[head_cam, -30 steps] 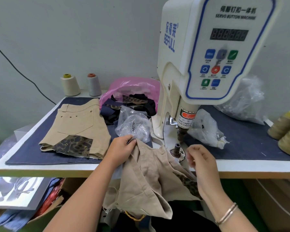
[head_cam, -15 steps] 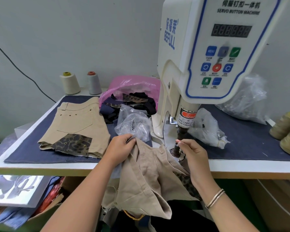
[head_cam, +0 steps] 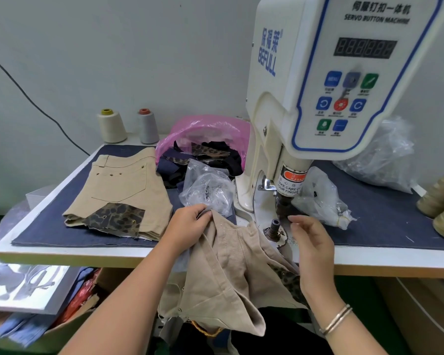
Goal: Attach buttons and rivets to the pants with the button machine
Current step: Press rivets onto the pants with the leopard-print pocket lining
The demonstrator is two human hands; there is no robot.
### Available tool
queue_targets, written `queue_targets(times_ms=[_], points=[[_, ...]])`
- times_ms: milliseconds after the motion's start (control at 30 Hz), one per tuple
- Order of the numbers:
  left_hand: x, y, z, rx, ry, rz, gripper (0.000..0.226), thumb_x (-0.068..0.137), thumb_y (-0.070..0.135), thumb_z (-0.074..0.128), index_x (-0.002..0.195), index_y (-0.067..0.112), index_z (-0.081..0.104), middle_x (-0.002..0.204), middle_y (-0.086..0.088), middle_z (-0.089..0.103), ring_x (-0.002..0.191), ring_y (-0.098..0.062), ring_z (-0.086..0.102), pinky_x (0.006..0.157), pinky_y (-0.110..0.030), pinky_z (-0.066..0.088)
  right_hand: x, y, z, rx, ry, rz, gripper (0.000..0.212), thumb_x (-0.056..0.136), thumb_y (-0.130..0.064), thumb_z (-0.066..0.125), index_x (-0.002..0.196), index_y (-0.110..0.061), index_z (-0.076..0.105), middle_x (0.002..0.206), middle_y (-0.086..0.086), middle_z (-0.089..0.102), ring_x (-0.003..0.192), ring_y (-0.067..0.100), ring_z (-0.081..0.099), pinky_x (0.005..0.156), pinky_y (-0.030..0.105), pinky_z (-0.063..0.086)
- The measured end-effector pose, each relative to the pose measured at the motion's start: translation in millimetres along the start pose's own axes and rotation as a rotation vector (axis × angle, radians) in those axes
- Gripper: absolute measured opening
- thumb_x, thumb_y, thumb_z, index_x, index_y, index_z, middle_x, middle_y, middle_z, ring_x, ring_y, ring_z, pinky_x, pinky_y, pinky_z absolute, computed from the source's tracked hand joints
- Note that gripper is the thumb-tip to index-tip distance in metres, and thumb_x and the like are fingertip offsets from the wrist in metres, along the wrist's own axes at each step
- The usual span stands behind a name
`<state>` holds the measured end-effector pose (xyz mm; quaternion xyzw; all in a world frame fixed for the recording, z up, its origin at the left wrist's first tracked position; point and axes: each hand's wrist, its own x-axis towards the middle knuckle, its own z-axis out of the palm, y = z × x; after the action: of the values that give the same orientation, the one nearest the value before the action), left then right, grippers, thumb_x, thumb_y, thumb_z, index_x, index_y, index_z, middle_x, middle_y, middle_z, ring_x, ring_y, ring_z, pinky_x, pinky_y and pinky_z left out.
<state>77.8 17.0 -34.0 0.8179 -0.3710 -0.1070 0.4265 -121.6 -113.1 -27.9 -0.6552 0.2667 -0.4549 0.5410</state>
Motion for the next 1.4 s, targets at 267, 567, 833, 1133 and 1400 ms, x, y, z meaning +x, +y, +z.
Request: queue_targets(times_ms=[267, 567, 833, 1133, 1400], points=[[-11, 37, -12, 0.16, -0.026, -0.032, 0.035, 0.094, 0.018, 0.054, 0.061, 0.011, 0.043, 0.057, -0.002, 0.046, 0.063, -0.021, 0.042, 0.058, -0.033, 0.027, -67, -20, 27, -0.284, -0.628, -0.145, 0.022, 0.085, -0.03, 0.057, 0.106, -0.033, 0.062, 0.099, -0.017, 0.061, 0.093, 0.001, 0.059, 0.079, 0.015, 0.047], [-24, 65, -38, 0.156, -0.021, -0.187, 0.034, 0.095, 0.017, 0.05, 0.063, 0.006, 0.041, 0.062, -0.004, 0.04, 0.061, -0.018, 0.037, 0.055, -0.032, 0.025, -56, -24, 52, -0.399, -0.587, -0.016, 0.017, 0.082, -0.039, 0.066, 0.078, -0.031, 0.052, 0.065, -0.018, 0.05, 0.065, 0.0, 0.046, 0.062, 0.017, 0.036], [-35, 84, -22, -0.272, -0.151, -0.444, 0.024, 0.098, 0.028, 0.051, 0.098, 0.01, 0.067, 0.086, -0.01, 0.065, 0.071, -0.023, 0.058, 0.059, -0.027, 0.046, -60, -38, 51, -0.139, -0.611, 0.047, 0.014, 0.092, -0.025, 0.055, 0.078, -0.021, 0.052, 0.069, -0.012, 0.05, 0.067, 0.001, 0.047, 0.067, 0.018, 0.037], [-65, 100, 1, -0.635, -0.297, -0.467, 0.034, 0.092, -0.008, 0.048, 0.118, 0.013, 0.054, 0.112, -0.008, 0.06, 0.09, -0.017, 0.063, 0.066, -0.022, 0.055, -54, -41, 27, 0.22, -0.479, 0.64, 0.023, 0.082, -0.043, 0.065, 0.095, -0.024, 0.065, 0.093, 0.016, 0.071, 0.076, 0.031, 0.066, 0.067, 0.04, 0.05], [-48, 97, -10, -0.167, -0.383, 0.077, 0.033, 0.094, -0.001, 0.052, 0.114, 0.025, 0.056, 0.117, 0.001, 0.06, 0.102, -0.004, 0.057, 0.086, -0.014, 0.046, -26, -47, 11, 0.127, -0.412, 0.487, 0.033, 0.086, 0.009, 0.045, 0.087, -0.019, 0.062, 0.079, -0.002, 0.069, 0.076, 0.011, 0.061, 0.07, 0.025, 0.045]])
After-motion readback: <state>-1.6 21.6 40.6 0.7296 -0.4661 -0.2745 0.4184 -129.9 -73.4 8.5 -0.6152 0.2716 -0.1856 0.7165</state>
